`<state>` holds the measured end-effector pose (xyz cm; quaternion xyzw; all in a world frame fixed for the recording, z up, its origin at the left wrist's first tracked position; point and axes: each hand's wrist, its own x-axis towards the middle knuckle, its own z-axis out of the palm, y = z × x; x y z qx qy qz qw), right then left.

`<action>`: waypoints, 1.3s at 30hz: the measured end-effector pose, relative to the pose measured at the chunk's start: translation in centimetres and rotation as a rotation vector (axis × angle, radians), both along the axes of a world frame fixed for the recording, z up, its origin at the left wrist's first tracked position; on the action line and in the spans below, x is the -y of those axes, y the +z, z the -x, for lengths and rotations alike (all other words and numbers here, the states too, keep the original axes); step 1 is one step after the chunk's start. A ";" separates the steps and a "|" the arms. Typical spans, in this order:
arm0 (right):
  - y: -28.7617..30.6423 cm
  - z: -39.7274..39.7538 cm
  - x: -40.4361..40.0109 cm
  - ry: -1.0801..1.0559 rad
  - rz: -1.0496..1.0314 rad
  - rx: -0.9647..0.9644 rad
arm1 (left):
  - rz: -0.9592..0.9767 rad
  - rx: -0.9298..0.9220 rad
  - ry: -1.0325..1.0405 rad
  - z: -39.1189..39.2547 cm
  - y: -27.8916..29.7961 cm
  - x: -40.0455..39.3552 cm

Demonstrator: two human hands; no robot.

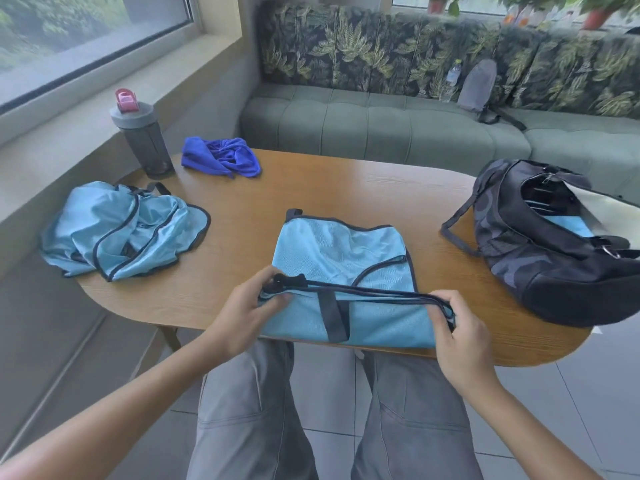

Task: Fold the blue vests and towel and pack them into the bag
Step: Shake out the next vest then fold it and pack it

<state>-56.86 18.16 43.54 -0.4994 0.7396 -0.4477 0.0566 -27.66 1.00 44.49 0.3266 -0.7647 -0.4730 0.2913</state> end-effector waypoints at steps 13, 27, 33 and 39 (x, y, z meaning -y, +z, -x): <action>0.1 6.8 14.7 0.003 -0.189 -0.039 | 0.050 0.273 0.205 7.9 -0.7 13.8; -5.1 5.9 18.2 -0.120 -0.202 -0.449 | 0.216 0.395 0.487 11.4 -4.3 14.3; -5.3 0.6 18.9 0.464 -0.224 -0.318 | 0.706 0.503 0.399 12.4 -5.5 10.5; -6.6 0.5 23.8 0.562 -0.155 -0.669 | 0.554 0.717 0.244 11.6 -10.4 10.1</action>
